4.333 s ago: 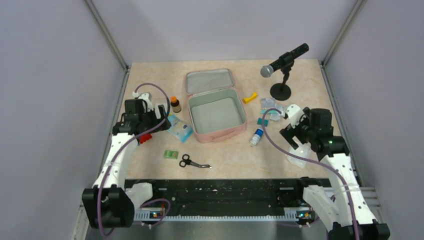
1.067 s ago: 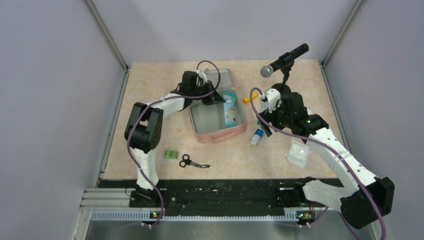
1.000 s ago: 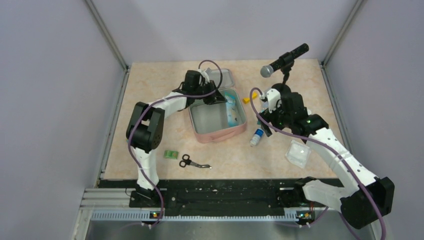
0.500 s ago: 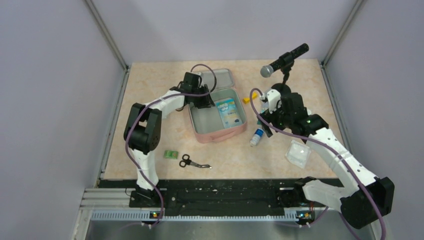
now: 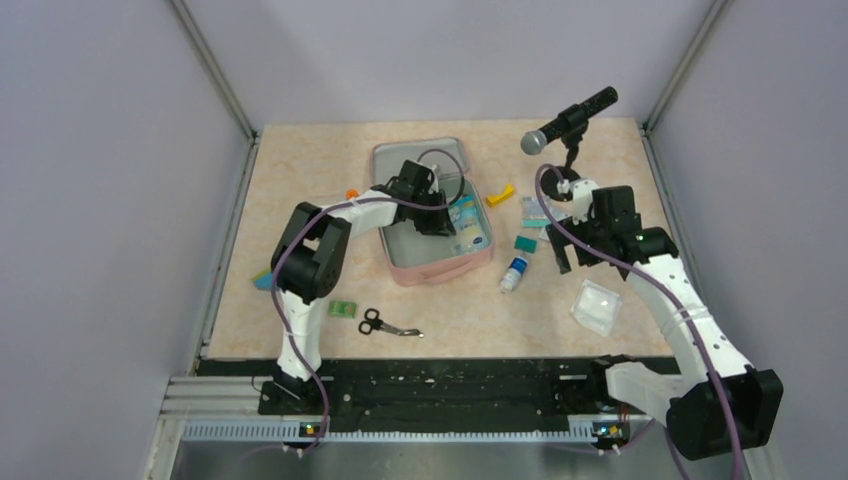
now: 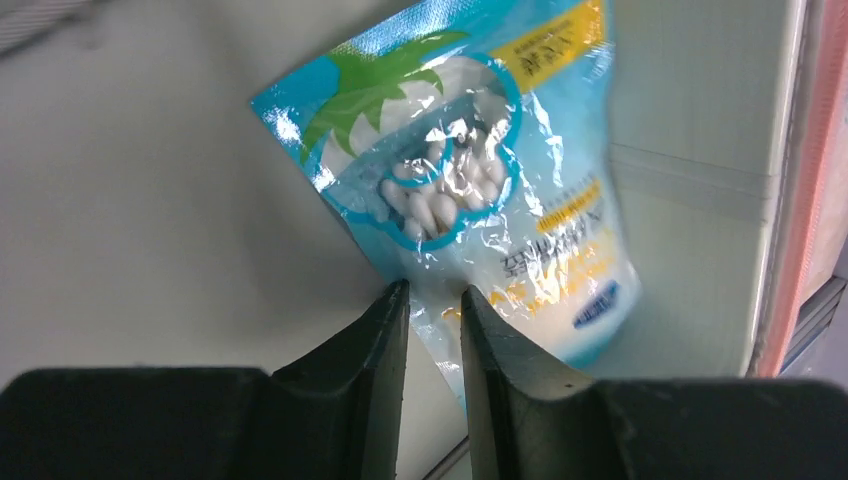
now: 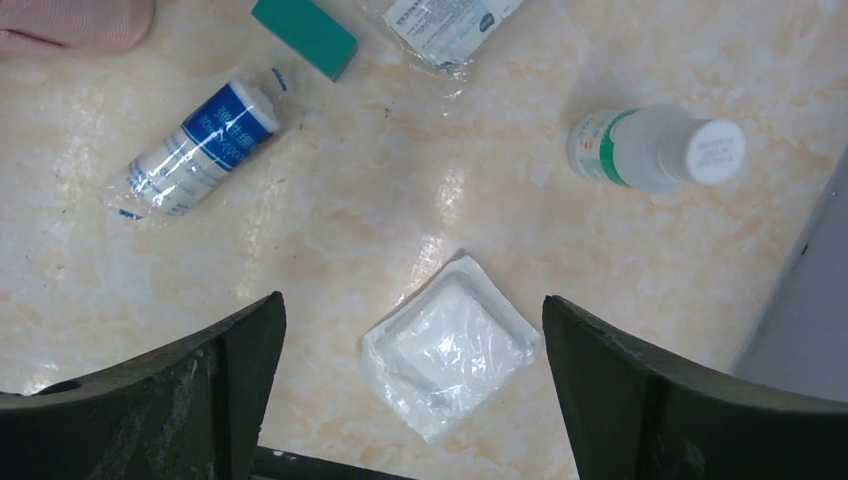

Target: Organize the medicine kit

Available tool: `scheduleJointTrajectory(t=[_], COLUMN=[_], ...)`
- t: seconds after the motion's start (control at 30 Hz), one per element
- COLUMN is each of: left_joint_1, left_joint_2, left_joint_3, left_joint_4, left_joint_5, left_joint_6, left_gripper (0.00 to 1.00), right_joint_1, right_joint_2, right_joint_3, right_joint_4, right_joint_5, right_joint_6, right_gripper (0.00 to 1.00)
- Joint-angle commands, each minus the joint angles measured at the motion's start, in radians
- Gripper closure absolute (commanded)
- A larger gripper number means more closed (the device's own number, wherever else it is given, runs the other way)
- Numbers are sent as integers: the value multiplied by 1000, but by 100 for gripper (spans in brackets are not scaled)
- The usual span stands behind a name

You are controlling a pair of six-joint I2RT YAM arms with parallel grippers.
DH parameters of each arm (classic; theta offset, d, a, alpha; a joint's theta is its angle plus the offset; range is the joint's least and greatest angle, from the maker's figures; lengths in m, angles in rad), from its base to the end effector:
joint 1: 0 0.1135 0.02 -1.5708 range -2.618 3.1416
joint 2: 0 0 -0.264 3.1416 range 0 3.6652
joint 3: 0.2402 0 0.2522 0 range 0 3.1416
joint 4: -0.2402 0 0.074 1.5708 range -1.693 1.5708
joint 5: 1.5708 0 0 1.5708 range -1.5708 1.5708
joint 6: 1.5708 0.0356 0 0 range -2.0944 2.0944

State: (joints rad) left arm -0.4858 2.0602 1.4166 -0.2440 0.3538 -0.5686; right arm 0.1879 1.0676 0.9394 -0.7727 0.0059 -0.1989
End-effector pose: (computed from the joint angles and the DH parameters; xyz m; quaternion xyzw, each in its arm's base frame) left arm 0.3867 -0.2182 0.1642 0.0205 0.9292 -0.3092 0.2016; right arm 0.2077 0.0393 0.2871 -0.1806 0.9270 -0.0046 0.3287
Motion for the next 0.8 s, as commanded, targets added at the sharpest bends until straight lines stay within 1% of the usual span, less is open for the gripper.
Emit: scheduleJointTrajectory(t=[0.0, 0.07, 0.13, 0.23, 0.27, 0.4, 0.57, 0.67, 0.77], left_joint_1=[-37, -41, -40, -29, -23, -10, -8, -5, 8], left_joint_2=[52, 53, 34, -12, -33, -100, -179, -231, -281], left_joint_3=[82, 92, 91, 82, 77, 71, 55, 61, 74], left_joint_4=[62, 57, 34, -12, -26, -63, -68, -71, -89], left_joint_5=[21, 15, -10, -68, -82, -107, -82, -47, -20], left_joint_6=[13, 14, 21, 39, 47, 92, 159, 205, 243], left_gripper=[70, 71, 71, 65, 64, 59, 53, 52, 51], right_joint_1=[-6, -7, -7, -8, -7, -7, -7, -18, -38], right_joint_2=[-38, -45, -46, -29, -11, 21, 46, 62, 70], right_joint_3=[45, 40, 32, 10, -6, -88, -197, -237, -260], right_joint_4=[-7, -6, -15, -85, -119, -165, -144, -112, -84], right_joint_5=[31, 32, 5, -89, -102, -126, -83, -20, -9], right_joint_6=[-52, -75, -141, -311, -361, -510, -600, -631, -652], right_gripper=[3, 3, 3, 2, 2, 5, 11, 16, 20])
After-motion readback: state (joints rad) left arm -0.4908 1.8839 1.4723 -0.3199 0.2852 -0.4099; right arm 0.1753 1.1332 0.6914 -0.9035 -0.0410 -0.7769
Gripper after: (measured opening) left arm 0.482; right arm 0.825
